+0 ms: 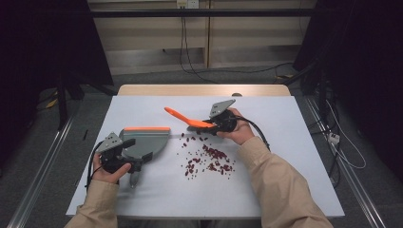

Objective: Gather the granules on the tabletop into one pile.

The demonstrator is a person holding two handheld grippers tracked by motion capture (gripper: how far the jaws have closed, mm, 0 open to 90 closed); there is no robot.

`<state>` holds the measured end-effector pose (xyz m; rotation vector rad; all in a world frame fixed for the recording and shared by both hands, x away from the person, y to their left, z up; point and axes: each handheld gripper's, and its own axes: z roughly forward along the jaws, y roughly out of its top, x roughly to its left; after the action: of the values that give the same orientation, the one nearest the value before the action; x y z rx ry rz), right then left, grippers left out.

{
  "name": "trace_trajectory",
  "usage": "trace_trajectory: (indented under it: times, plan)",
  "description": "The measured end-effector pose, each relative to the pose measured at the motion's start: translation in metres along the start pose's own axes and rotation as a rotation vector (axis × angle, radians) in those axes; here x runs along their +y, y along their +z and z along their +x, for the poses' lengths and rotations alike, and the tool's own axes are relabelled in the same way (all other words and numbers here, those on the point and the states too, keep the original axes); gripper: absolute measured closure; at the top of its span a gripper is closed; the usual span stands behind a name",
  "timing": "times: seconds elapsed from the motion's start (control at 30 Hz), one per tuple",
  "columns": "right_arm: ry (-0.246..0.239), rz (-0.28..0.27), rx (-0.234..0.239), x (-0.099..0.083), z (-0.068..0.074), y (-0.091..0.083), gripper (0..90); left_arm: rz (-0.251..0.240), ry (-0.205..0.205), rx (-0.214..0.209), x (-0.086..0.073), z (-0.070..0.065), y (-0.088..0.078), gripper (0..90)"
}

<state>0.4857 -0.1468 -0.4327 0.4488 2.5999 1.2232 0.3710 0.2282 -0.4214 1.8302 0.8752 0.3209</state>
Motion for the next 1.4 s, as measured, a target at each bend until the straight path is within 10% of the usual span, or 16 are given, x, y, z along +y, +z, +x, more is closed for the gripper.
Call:
trace_trajectory:
  times: [0.73,0.97,1.4]
  plan:
    - [-0.066,-0.023,0.077,-0.013,0.053,-0.032,70.8,0.004,0.007,0.006,0.0,-0.003,0.0,5.9]
    - [-0.006,-0.136,0.002,0.0,0.035,-0.033,70.9,0.003,0.004,0.009,0.0,-0.004,0.001,5.9]
    - [0.006,-0.101,-0.057,0.025,-0.004,0.027,70.9,0.012,-0.003,0.014,-0.001,0.0,-0.001,5.9]
